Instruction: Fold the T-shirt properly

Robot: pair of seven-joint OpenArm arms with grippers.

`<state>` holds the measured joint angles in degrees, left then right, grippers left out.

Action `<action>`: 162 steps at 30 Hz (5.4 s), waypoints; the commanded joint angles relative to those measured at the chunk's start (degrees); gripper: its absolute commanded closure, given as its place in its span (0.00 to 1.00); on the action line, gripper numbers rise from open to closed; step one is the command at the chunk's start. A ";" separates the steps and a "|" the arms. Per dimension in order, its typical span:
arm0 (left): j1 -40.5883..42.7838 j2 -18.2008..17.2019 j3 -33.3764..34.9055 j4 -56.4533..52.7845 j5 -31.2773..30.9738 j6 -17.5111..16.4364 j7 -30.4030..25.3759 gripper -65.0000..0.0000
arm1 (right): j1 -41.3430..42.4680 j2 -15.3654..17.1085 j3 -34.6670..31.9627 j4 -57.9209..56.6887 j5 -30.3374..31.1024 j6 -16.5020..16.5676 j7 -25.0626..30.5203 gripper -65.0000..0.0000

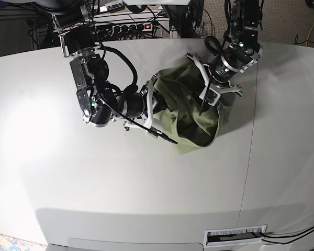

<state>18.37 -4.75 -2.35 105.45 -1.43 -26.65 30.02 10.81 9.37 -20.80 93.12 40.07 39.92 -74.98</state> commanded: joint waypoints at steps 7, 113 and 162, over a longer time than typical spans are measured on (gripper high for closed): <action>-0.26 -0.02 -0.09 1.77 -6.99 -1.05 5.75 1.00 | 1.27 0.11 0.13 0.90 1.01 0.08 0.85 1.00; 8.35 -6.84 5.05 23.06 11.82 9.29 12.59 1.00 | 1.27 1.90 0.26 0.90 -0.92 0.08 3.41 1.00; 15.17 -10.03 -2.75 29.55 -20.22 9.22 16.92 0.73 | 2.38 -2.12 1.73 5.77 -7.21 0.08 13.99 1.00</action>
<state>33.45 -14.66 -4.99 134.02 -20.93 -18.06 48.34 11.90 7.44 -19.29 97.91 31.62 39.90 -62.83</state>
